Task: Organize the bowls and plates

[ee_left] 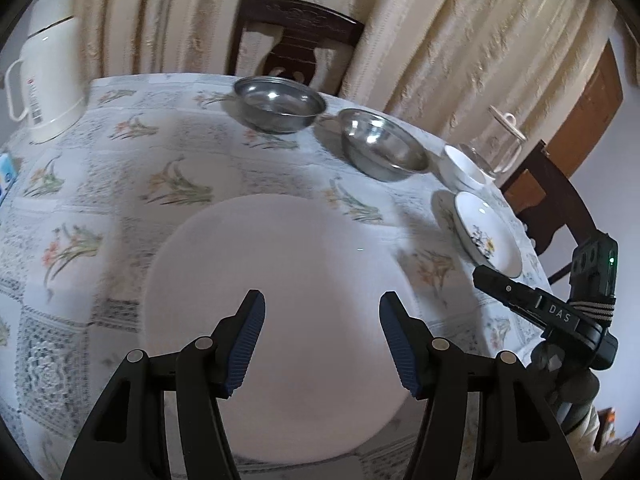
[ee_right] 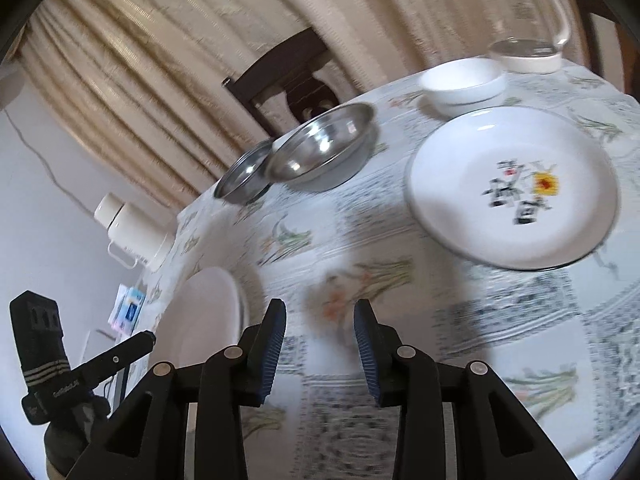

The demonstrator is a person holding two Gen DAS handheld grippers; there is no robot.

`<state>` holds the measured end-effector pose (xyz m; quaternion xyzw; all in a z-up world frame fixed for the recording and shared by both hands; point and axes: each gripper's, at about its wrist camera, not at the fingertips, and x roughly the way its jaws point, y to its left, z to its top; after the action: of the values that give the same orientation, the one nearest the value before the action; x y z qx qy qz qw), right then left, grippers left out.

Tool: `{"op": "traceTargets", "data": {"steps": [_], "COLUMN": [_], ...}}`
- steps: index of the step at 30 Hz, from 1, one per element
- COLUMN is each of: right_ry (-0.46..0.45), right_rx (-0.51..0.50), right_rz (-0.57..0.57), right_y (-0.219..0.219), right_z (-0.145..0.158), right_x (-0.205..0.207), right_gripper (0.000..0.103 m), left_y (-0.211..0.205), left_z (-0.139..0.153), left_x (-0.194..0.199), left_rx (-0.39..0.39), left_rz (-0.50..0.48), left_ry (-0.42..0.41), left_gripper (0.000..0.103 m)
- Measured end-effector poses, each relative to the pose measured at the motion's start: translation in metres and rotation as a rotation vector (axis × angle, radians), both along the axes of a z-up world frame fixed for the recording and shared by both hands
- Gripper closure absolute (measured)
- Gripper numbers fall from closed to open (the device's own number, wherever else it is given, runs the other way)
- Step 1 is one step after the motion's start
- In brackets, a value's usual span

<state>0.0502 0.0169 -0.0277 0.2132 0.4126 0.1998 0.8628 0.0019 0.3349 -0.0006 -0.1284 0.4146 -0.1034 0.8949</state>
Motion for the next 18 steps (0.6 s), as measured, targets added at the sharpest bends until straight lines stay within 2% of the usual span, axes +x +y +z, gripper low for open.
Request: {"op": "traceTargets", "data": {"steps": [8,13,18], "right_ry": [-0.032,-0.044,-0.039], "right_rx": [-0.030,-0.054,-0.074], "right_rz": [-0.093,-0.148,-0.214], "right_y": [-0.049,-0.076,-0.104], "right_z": [0.006,0.008,0.007], "right_x": [0.000,0.005,0.015], "right_gripper": [0.062,0.053,0.053], "left_y": [-0.049,-0.081,-0.108], "left_z": [0.005,0.002,-0.002], "left_x": [0.017,0.032,0.049], "left_rx": [0.014,0.009,0.012], "left_rz": [-0.054,-0.079,-0.098], "left_ry": [-0.025,-0.023,-0.016], "left_gripper": [0.042,0.042,0.042]}}
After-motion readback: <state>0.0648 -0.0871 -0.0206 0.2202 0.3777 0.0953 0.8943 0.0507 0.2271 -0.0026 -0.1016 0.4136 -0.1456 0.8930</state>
